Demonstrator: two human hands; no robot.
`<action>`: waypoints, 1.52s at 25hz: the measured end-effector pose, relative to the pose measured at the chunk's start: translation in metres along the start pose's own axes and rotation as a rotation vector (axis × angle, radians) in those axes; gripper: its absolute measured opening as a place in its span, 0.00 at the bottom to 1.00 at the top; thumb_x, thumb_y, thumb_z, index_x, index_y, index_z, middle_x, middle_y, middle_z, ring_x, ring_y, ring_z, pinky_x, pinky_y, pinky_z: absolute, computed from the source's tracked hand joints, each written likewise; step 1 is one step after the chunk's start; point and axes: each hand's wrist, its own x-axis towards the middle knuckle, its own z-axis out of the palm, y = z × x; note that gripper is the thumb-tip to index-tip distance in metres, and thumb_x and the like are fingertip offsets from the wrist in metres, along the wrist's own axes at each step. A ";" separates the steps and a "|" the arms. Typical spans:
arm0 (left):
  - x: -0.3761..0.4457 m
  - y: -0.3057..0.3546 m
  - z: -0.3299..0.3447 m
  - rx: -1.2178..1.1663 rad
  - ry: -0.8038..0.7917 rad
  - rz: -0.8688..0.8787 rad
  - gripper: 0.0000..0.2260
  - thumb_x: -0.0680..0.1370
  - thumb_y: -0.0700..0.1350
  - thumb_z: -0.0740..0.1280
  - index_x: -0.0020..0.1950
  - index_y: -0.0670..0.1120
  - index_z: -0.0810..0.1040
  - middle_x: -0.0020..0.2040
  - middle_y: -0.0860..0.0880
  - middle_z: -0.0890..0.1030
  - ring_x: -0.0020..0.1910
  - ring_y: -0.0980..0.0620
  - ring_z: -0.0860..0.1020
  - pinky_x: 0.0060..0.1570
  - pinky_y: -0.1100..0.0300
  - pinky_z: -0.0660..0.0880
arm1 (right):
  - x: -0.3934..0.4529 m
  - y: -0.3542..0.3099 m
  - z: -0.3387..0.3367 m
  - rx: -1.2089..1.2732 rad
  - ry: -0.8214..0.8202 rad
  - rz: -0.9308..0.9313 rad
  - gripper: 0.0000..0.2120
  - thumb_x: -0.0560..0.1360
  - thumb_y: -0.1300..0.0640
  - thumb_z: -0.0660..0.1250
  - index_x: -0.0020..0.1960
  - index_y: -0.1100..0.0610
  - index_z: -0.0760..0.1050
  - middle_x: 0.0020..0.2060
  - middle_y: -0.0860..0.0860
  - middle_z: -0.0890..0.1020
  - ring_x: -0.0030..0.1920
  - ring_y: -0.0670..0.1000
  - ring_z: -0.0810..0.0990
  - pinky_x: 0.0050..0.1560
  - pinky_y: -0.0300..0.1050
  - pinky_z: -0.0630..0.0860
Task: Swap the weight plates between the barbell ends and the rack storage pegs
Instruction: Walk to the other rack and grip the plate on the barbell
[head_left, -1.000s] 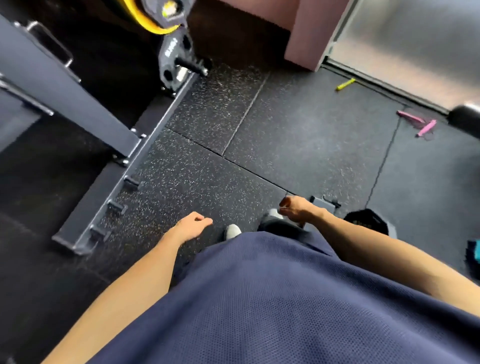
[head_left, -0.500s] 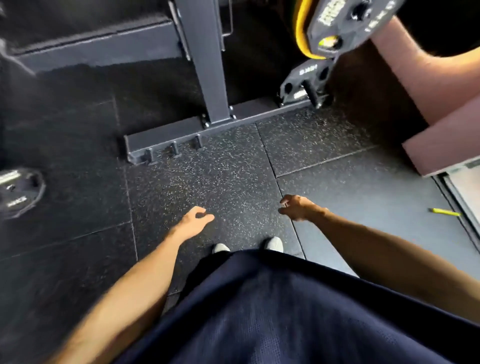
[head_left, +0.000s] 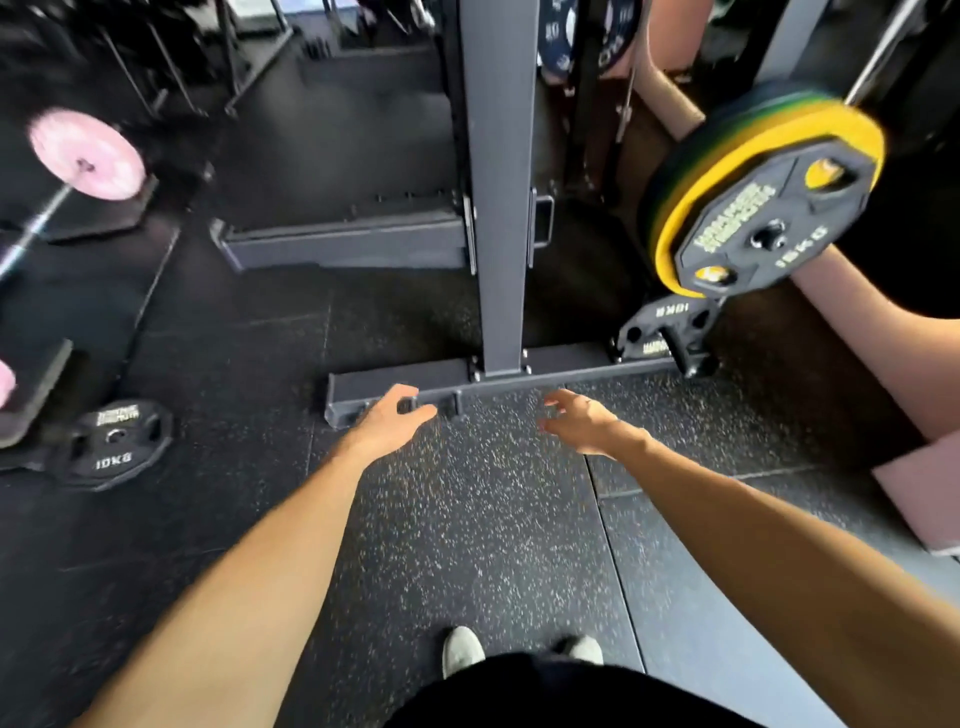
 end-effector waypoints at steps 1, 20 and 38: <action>0.002 0.010 -0.016 -0.008 0.031 0.024 0.23 0.79 0.59 0.63 0.72 0.56 0.66 0.71 0.46 0.70 0.56 0.49 0.72 0.53 0.55 0.66 | 0.003 -0.012 -0.009 0.018 0.035 -0.010 0.23 0.78 0.52 0.65 0.71 0.55 0.68 0.65 0.55 0.75 0.57 0.55 0.78 0.54 0.43 0.73; -0.042 0.201 -0.280 -0.132 0.516 0.477 0.23 0.77 0.64 0.61 0.71 0.59 0.67 0.72 0.47 0.68 0.67 0.47 0.70 0.58 0.53 0.67 | -0.014 -0.221 -0.258 -0.032 0.569 -0.433 0.25 0.78 0.51 0.65 0.72 0.57 0.66 0.63 0.59 0.77 0.63 0.57 0.76 0.62 0.45 0.69; 0.000 0.284 -0.382 -0.005 0.676 0.656 0.15 0.82 0.56 0.56 0.61 0.50 0.75 0.60 0.54 0.76 0.55 0.48 0.75 0.51 0.56 0.68 | 0.011 -0.339 -0.361 -0.042 0.782 -0.542 0.20 0.80 0.50 0.59 0.69 0.57 0.67 0.60 0.58 0.79 0.57 0.58 0.79 0.61 0.52 0.74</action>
